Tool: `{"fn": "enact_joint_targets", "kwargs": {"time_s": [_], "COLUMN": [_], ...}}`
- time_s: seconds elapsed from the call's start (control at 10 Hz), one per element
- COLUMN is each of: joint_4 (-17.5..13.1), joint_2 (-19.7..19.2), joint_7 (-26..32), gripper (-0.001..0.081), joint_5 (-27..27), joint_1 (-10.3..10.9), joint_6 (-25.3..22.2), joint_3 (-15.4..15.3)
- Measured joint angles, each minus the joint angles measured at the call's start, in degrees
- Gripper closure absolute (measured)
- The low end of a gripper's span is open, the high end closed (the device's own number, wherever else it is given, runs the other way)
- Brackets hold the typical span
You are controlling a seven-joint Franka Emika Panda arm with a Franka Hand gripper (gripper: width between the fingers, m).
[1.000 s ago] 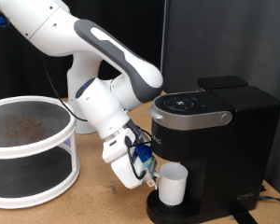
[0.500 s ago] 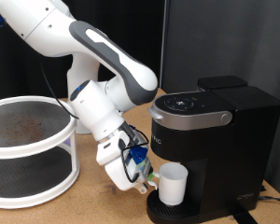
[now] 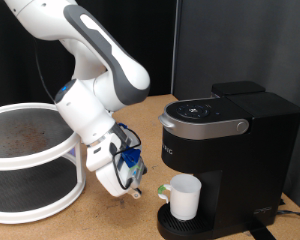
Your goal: Make a cup of coffee with the keurig machine
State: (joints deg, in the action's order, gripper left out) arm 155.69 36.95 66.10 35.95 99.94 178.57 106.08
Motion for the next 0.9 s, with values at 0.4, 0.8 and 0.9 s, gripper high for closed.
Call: {"fn": "enact_joint_targets", "kwargs": {"time_s": [0.4, 0.8, 0.9], "joint_4": [3.0, 4.8, 4.9], "joint_2": [-4.8, -4.4, -4.4], "joint_7": [0.0, -2.4, -4.1], "gripper": [-0.0001, -0.0001, -0.0001], "joint_5": [-0.5, -0.2, -0.8], "joint_1": [-12.5, -25.8, -31.4], "joint_6": [-8.7, -13.2, -17.1], "joint_3": [-8.0, -21.3, -26.2]}}
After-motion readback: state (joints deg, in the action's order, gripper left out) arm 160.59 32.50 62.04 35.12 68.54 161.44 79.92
